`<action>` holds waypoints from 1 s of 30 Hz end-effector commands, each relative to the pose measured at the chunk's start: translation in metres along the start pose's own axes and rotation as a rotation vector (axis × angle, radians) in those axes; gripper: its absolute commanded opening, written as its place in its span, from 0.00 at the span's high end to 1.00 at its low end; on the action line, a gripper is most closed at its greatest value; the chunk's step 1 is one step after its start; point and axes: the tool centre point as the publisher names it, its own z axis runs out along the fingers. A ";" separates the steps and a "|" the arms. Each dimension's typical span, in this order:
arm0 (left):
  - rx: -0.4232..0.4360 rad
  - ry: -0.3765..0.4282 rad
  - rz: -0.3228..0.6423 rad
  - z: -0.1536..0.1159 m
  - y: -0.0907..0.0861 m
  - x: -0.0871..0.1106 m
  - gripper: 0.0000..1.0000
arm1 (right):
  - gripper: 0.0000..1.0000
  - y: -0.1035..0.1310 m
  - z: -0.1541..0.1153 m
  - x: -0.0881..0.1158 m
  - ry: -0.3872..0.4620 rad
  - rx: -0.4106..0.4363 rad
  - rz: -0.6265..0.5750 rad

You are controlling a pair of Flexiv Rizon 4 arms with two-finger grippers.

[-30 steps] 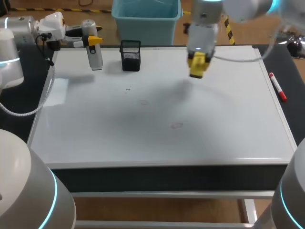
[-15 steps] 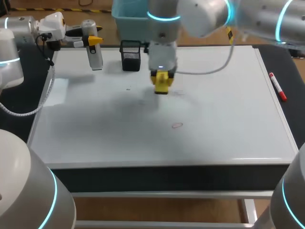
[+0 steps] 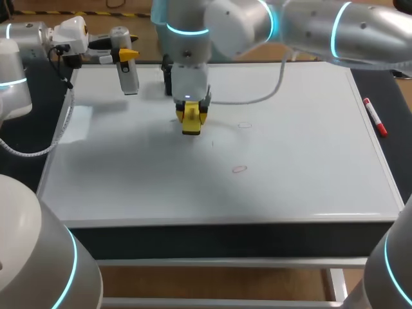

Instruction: Pick up the inspection probe, press it on each red-marked spot on the whiteboard one by one, put down the probe, pick up the eraser, and wipe off all the red marks.

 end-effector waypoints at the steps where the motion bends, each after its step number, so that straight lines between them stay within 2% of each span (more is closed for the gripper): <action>1: 0.001 0.005 -0.001 0.000 -0.001 -0.002 1.00 | 1.00 -0.006 0.009 -0.011 0.064 -0.009 0.012; 7: 0.001 0.005 -0.001 0.000 -0.001 -0.002 1.00 | 1.00 -0.005 0.013 -0.014 0.082 -0.003 0.033; 30: 0.001 0.005 -0.001 0.000 -0.001 -0.002 1.00 | 1.00 0.004 0.033 -0.008 0.046 -0.036 0.056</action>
